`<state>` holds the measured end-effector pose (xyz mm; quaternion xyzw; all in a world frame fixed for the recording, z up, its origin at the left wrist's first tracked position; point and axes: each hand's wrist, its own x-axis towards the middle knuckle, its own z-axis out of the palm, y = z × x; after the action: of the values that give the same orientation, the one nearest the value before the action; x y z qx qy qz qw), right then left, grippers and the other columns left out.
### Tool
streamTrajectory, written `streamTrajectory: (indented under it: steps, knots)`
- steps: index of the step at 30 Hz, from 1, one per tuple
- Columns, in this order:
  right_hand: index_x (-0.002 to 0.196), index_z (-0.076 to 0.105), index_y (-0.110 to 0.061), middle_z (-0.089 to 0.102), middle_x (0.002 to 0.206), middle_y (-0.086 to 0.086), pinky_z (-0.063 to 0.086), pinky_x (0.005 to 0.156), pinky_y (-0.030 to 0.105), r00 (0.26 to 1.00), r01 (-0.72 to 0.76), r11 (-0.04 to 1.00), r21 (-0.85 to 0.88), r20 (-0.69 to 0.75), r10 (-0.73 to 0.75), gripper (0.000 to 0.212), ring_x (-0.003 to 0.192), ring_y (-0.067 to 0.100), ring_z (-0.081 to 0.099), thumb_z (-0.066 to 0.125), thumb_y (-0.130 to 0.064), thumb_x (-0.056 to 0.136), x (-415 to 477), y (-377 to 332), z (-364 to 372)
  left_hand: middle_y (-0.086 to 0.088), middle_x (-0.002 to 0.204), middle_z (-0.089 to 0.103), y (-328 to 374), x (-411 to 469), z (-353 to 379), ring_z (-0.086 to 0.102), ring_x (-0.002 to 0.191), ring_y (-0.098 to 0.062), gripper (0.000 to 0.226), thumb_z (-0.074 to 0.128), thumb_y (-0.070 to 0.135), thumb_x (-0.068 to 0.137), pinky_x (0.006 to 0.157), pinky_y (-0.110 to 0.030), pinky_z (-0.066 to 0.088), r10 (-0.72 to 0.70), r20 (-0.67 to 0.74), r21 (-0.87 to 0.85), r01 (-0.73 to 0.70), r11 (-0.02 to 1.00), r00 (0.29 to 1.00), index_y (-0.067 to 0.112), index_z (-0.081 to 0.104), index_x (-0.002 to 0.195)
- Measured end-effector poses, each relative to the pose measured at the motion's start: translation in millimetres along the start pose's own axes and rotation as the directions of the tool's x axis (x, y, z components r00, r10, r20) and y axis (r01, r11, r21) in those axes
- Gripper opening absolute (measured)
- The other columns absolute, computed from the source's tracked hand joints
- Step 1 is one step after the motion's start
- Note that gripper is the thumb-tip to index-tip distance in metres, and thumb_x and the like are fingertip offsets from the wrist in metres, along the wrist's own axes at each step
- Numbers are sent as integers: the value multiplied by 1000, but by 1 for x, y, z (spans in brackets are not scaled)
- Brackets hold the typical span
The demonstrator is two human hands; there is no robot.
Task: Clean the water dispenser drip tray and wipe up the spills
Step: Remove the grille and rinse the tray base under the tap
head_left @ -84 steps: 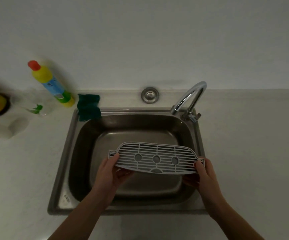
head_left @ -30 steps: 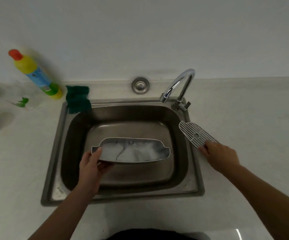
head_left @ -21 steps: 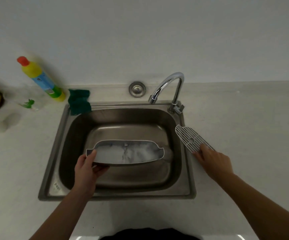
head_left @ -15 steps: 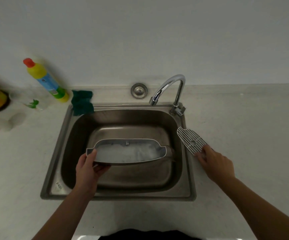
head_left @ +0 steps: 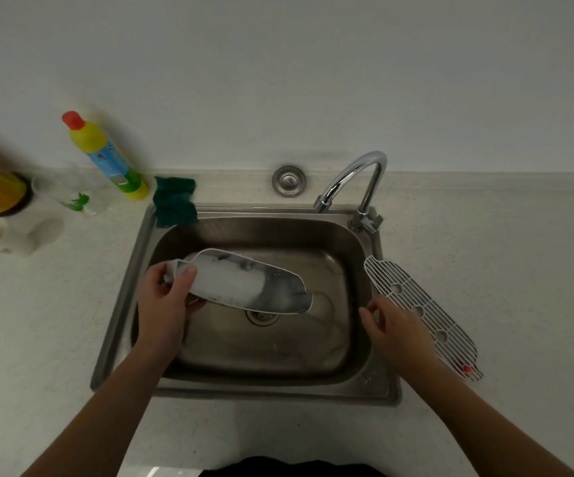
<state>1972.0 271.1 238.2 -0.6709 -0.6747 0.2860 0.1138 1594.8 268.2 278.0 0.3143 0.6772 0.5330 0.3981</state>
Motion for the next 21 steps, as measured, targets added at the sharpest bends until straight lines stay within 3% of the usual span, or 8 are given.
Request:
streamTrajectory:
  steps: [5, 9, 12, 14, 16, 18, 21]
  knots:
    - [83, 49, -40, 63, 62, -5, 46, 51, 14, 997, 26, 999, -19, 75, -25, 19, 52, 3, 62, 57, -41, 100, -1, -2, 6, 14, 111, 69, 34, 4, 6, 71, 106, -13, 24, 72, 28, 94, 70, -26, 64, 173, 61, 126, -179, 976, 983, 39, 60, 113]
    - [84, 53, -38, 62, 63, -6, 44, 54, 14, 995, 33, 998, -46, 93, -29, 18, 53, 4, 61, 58, -40, 101, -1, -3, 6, 7, 110, 70, 72, 5, 5, 74, 99, -15, 34, 71, 41, 90, 75, -39, 65, 343, 88, 255, -354, 900, 935, 31, 58, 119]
    - [85, 55, -35, 61, 64, -7, 45, 55, 15, 995, 38, 998, -59, 96, -32, 16, 54, 3, 60, 58, -39, 101, -1, -4, 6, 12, 107, 70, 93, 1, 4, 75, 92, -10, 41, 70, 47, 87, 71, -27, 64, 451, 88, 323, -454, 830, 888, 32, 56, 124]
    - [87, 58, -33, 61, 64, -7, 48, 57, 16, 995, 54, 997, -63, 87, -48, 14, 55, 3, 61, 59, -37, 101, -2, -5, 8, 5, 109, 72, 96, -4, 4, 75, 87, -6, 47, 74, 42, 89, 68, -16, 61, 512, 114, 367, -515, 775, 851, 24, 56, 128]
    - [90, 62, -29, 62, 64, -7, 53, 59, 19, 994, 77, 994, -74, 88, -71, 12, 56, 4, 62, 60, -35, 101, -4, -6, 9, -3, 116, 70, 91, -10, 7, 72, 88, -6, 53, 76, 36, 87, 72, -9, 57, 569, 217, 444, -599, 666, 793, 12, 56, 130]
    - [92, 64, -26, 63, 66, -6, 58, 63, 27, 992, 93, 992, -91, 99, -84, 14, 57, 7, 63, 59, -36, 101, -6, -6, 11, -13, 121, 69, 81, -16, 10, 71, 96, -16, 59, 79, 29, 83, 74, -10, 57, 566, 351, 490, -661, 568, 746, 3, 56, 131]
    - [92, 64, -27, 63, 67, -7, 60, 65, 30, 989, 105, 988, -110, 117, -92, 15, 58, 6, 62, 57, -37, 101, -6, -7, 12, -20, 123, 71, 71, -19, 12, 68, 103, -18, 67, 87, 23, 76, 82, -16, 52, 510, 459, 521, -685, 509, 728, 2, 57, 133]
